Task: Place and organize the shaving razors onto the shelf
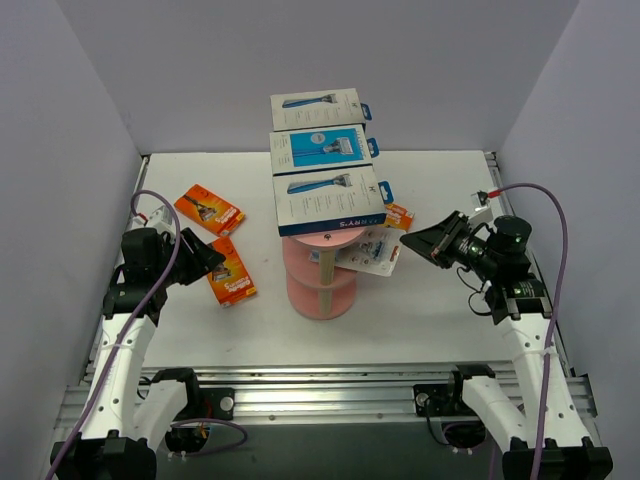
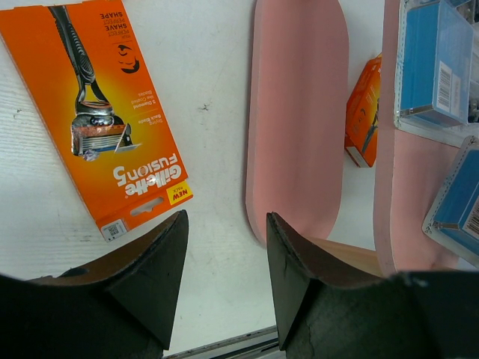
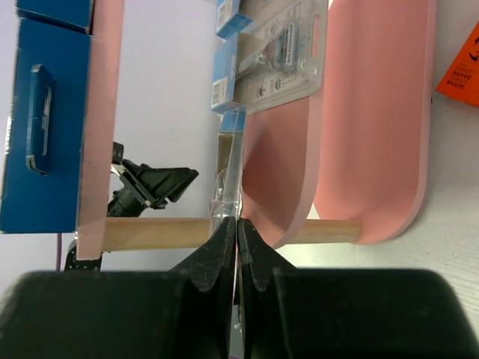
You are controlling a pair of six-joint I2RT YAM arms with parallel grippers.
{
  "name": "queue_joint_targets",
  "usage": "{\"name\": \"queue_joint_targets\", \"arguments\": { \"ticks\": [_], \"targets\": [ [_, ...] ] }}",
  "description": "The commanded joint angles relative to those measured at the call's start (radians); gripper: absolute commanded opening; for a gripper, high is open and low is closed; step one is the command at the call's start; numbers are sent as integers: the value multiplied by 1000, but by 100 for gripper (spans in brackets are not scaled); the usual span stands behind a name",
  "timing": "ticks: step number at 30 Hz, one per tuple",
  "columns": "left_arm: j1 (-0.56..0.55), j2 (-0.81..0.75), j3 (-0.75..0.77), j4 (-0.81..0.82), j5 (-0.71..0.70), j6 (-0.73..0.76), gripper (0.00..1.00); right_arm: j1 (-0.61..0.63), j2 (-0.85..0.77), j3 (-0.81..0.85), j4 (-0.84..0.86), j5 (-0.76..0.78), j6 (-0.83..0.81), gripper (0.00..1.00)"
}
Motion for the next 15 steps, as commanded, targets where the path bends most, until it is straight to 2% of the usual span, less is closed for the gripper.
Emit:
{"name": "queue_joint_targets", "arguments": {
  "ticks": [1, 15],
  "targets": [
    [9, -6, 9, 40, 15, 4, 55, -13, 22, 44, -10, -77, -63, 0],
    [11, -6, 9, 39, 16, 6, 54, -109, 139, 79, -79, -221, -189, 0]
  ]
}}
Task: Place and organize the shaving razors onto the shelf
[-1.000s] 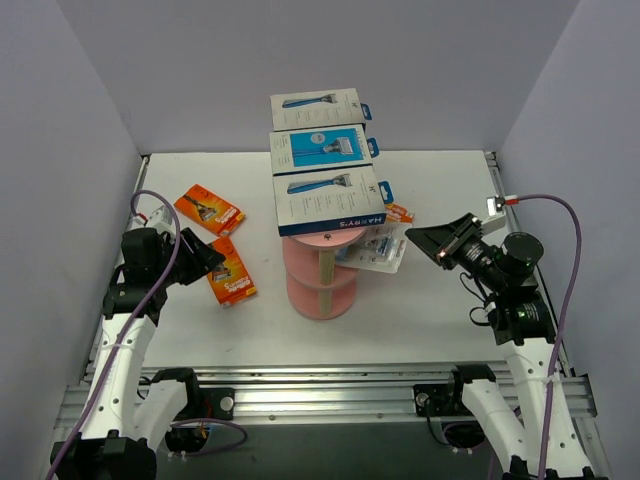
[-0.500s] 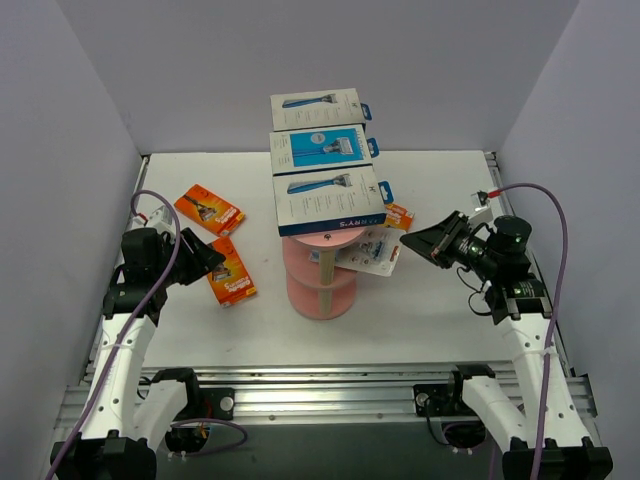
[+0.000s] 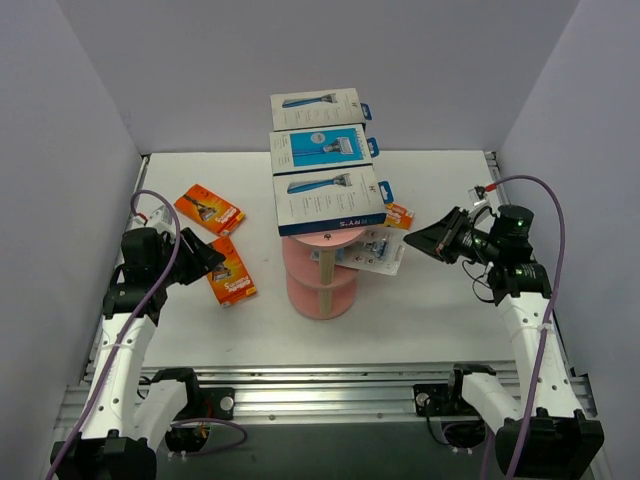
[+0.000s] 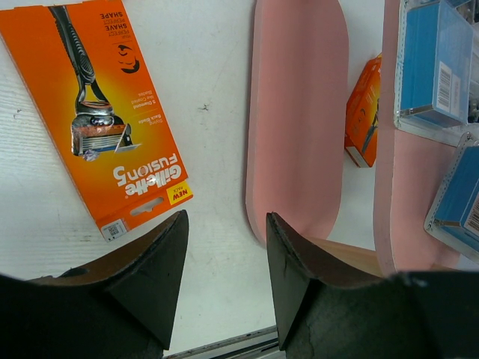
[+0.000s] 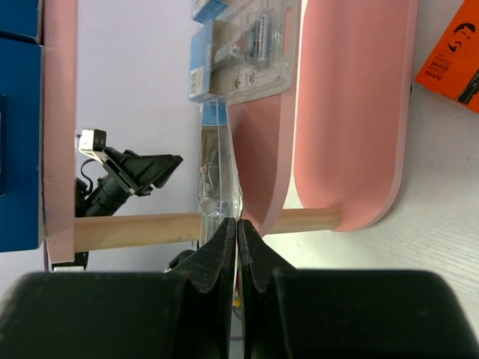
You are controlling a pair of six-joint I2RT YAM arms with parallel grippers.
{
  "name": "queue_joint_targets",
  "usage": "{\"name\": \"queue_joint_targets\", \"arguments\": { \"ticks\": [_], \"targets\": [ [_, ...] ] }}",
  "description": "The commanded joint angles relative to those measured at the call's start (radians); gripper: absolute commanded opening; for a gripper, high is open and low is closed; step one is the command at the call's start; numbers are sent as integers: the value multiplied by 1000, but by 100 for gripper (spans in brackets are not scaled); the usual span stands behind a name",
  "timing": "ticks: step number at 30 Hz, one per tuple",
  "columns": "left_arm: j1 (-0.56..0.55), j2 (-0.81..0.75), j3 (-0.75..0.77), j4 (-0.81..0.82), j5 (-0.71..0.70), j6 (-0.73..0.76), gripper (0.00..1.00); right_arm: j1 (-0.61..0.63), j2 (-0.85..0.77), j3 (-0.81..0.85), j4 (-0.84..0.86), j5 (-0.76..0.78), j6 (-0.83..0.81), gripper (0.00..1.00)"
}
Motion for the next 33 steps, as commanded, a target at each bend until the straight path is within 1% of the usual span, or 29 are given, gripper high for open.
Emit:
{"name": "queue_joint_targets", "arguments": {
  "ticks": [1, 9, 15, 19, 24, 33],
  "targets": [
    [9, -6, 9, 39, 16, 6, 54, -25, 28, 34, -15, -86, -66, 0],
    [9, -6, 9, 42, 17, 4, 54, -27, 77, 70, -42, -101, -96, 0],
    [9, -5, 8, 43, 19, 5, 54, -24, 117, 74, -59, -84, -126, 0],
    [9, -2, 8, 43, 25, 6, 54, -8, 177, 116, -136, -49, -191, 0],
    [10, -2, 6, 50, 30, 3, 54, 13, 221, 148, -170, -28, -230, 0],
    [12, 1, 5, 54, 36, 3, 54, 16, 296, 211, -222, -2, -287, 0]
  ]
}}
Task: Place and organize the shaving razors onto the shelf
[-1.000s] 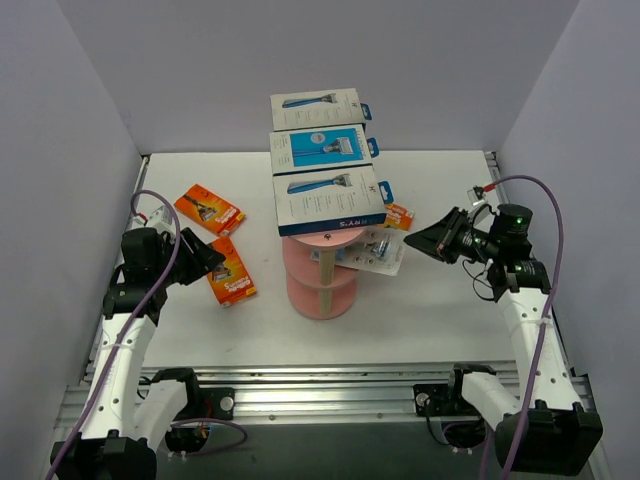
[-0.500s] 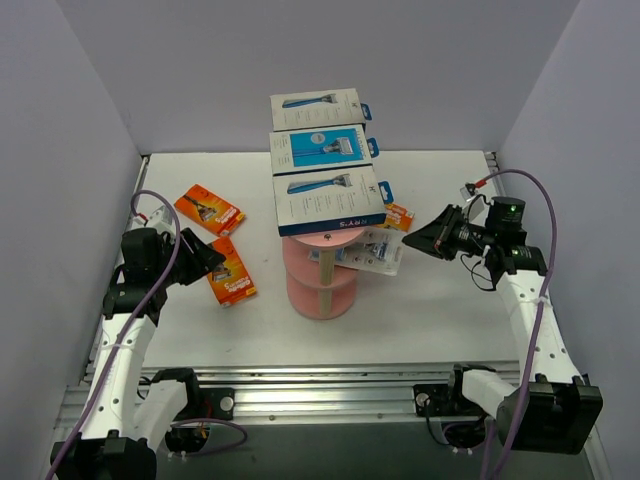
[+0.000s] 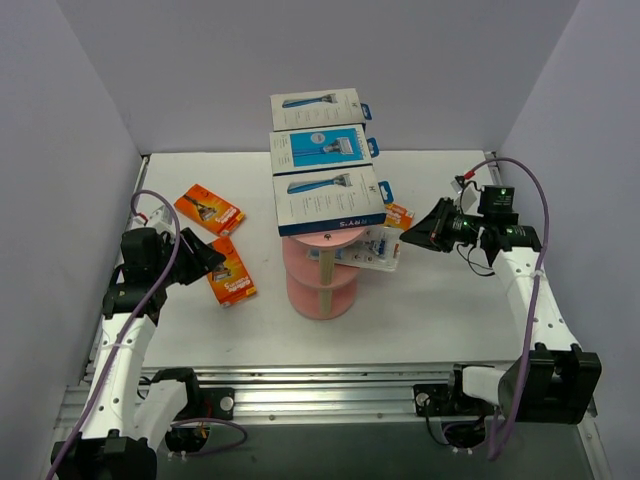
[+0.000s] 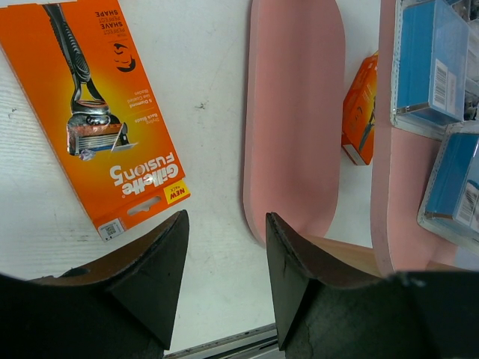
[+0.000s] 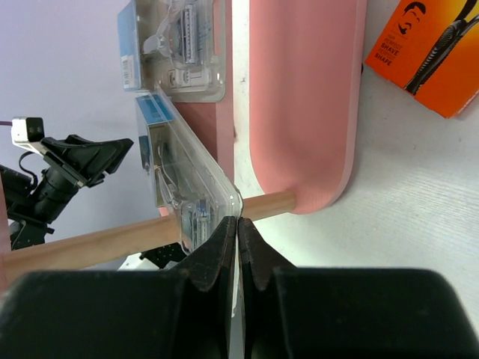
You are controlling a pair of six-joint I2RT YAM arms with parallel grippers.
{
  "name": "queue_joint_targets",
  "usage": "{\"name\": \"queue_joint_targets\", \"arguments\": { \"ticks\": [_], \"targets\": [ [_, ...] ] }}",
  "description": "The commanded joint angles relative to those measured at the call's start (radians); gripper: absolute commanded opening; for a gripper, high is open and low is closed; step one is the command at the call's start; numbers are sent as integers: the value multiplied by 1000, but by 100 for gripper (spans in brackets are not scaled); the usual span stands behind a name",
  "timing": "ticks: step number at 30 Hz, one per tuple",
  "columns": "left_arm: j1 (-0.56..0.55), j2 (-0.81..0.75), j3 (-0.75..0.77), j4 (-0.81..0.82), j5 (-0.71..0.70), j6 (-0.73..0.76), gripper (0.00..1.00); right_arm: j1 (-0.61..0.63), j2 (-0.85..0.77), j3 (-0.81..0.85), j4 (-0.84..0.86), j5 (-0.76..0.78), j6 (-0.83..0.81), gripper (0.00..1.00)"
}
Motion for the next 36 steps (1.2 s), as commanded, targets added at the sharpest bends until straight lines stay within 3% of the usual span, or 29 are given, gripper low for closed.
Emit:
{"name": "queue_joint_targets", "arguments": {
  "ticks": [1, 36],
  "targets": [
    [7, -1, 5, 53, 23, 2, 54, 7, 23, 53, -38, 19, -47, 0],
    [18, -12, -1, 61, 37, -3, 54, 5, 219, 217, -129, 68, -156, 0]
  ]
}}
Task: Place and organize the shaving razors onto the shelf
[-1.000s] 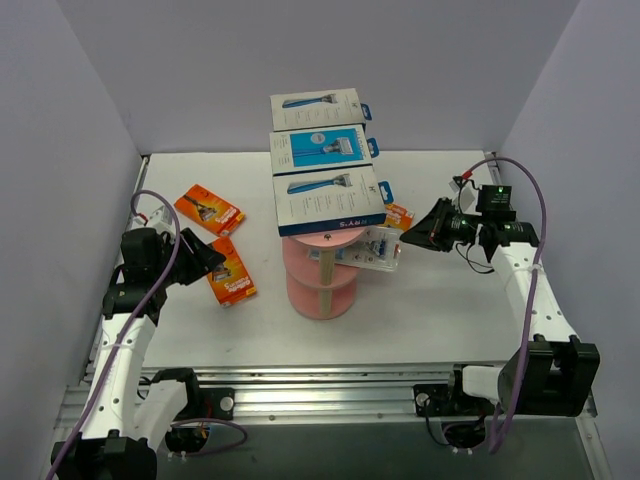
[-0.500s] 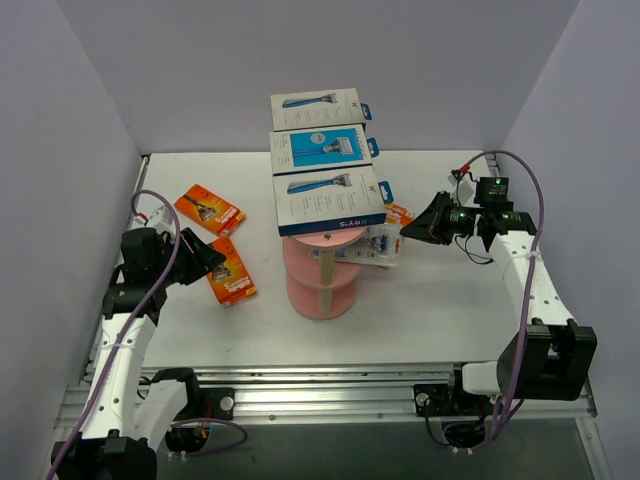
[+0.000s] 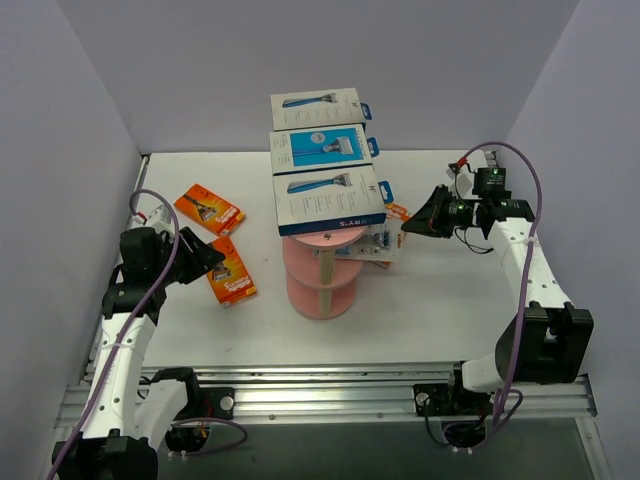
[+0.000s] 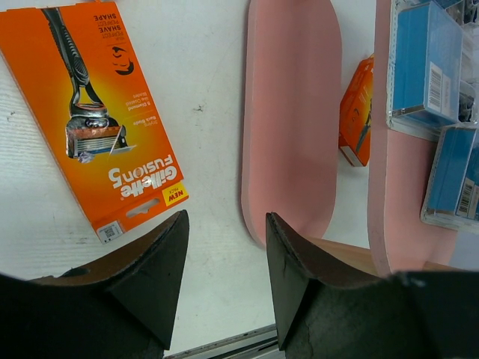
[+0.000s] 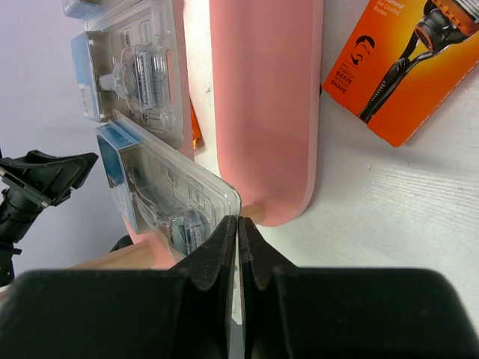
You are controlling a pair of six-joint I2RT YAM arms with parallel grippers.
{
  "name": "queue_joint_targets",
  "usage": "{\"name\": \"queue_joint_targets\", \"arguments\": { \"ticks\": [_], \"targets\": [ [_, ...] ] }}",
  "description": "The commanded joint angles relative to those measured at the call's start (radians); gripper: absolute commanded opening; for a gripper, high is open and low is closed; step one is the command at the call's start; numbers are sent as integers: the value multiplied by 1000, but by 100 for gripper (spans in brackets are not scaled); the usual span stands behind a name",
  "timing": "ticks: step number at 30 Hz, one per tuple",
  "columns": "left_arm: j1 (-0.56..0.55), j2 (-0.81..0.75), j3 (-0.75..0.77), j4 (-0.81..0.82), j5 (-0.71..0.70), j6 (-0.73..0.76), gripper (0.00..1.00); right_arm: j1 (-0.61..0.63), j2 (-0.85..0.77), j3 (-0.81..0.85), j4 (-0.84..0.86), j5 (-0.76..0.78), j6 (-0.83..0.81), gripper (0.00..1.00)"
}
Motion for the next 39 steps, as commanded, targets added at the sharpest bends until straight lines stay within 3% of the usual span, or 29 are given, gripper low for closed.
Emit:
{"name": "queue_joint_targets", "arguments": {
  "ticks": [1, 39],
  "targets": [
    [9, -11, 1, 55, 25, -2, 54, 1, 19, 49, -37, 7, -40, 0],
    [29, -21, -3, 86, 57, -4, 54, 20, -56, 3, -66, 16, -51, 0]
  ]
}}
